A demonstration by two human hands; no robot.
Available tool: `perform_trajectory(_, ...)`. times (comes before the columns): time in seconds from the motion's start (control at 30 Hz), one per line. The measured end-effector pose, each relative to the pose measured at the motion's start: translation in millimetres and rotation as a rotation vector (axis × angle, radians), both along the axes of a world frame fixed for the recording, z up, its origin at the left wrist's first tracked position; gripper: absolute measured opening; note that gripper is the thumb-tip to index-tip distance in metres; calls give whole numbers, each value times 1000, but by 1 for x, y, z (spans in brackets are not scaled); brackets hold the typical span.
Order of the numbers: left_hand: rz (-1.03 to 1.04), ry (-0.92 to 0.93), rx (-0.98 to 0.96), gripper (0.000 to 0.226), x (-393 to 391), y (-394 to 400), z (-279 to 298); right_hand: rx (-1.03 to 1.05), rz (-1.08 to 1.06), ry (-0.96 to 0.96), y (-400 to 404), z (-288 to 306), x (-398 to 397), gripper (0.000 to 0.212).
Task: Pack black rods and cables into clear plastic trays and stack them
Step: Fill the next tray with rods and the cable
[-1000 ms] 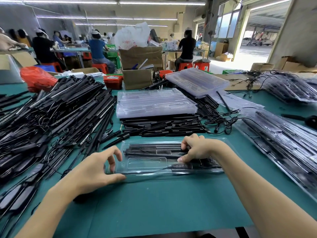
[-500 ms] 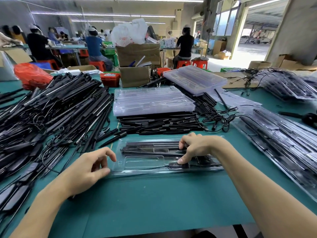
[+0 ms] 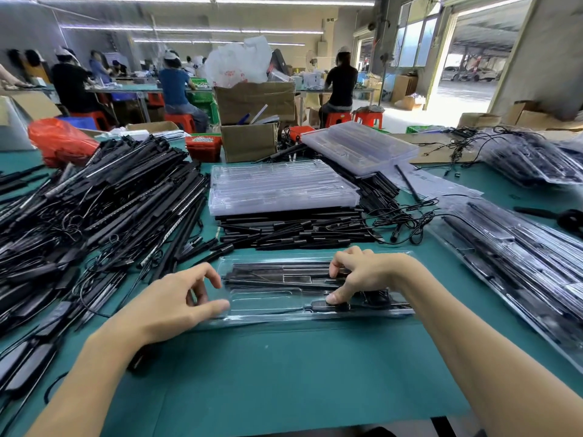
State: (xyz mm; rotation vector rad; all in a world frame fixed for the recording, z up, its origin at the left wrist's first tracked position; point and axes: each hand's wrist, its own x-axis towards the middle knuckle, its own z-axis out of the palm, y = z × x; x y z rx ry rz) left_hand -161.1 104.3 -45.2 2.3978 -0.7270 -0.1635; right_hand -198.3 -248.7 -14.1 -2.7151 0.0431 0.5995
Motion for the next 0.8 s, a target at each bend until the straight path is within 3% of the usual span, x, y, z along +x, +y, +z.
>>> perform_trajectory(0.07, -41, 114, -2, 60, -2, 3, 1, 46, -10, -15, -2, -3, -2, 42)
perform_trajectory(0.13, -59, 204, -25, 66, -4, 7, 1, 35, -15, -21, 0, -4, -2, 43)
perform_trajectory(0.27, -101, 309, -148, 41, -4, 14, 4, 27, -15, -9, 1, -2, 0, 45)
perform_trajectory(0.6, 16, 137, -115, 25, -6, 10, 4, 40, -12, -2, -1, -2, 1, 48)
perform_trajectory(0.8, 124, -34, 25, 35, -6, 7, 3, 60, -21, 6, -1, -3, 0, 44)
